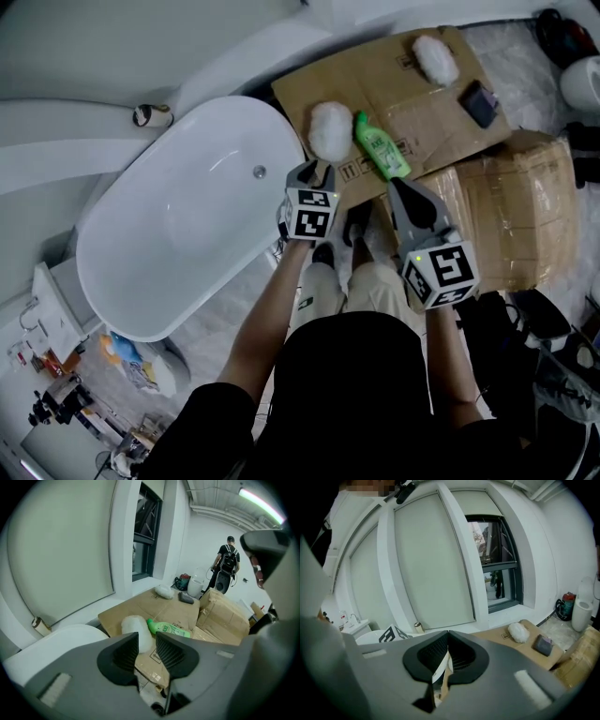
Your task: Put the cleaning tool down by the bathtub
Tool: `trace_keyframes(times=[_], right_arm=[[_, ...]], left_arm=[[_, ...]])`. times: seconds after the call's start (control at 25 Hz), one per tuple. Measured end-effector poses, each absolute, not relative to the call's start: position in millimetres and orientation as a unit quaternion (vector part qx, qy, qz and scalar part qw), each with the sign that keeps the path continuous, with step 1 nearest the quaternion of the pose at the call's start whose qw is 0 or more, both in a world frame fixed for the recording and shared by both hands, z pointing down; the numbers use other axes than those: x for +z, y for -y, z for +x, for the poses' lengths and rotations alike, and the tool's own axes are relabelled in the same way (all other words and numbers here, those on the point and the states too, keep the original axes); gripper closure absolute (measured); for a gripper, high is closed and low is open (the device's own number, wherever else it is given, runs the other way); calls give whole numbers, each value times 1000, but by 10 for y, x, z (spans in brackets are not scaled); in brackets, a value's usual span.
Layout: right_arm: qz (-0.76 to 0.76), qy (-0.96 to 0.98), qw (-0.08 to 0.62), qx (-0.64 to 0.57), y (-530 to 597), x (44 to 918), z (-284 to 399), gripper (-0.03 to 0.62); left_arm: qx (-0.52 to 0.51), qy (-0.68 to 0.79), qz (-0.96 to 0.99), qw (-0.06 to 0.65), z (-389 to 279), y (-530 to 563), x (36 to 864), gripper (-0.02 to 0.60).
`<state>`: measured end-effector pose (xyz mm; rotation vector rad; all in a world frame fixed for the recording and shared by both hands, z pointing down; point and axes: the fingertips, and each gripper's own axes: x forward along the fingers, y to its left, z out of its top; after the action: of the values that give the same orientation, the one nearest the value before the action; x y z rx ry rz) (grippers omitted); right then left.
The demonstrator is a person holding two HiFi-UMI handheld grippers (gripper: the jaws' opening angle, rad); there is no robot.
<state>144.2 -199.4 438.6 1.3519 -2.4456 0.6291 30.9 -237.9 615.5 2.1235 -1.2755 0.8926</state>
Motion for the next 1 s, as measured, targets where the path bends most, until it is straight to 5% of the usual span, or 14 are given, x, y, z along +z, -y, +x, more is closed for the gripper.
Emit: trace_keyframes(times=[1.0], right_arm=[[497,852,94,135,357,3428,651,586]], left_arm=[[258,501,801,201,-801,562,5044,528]])
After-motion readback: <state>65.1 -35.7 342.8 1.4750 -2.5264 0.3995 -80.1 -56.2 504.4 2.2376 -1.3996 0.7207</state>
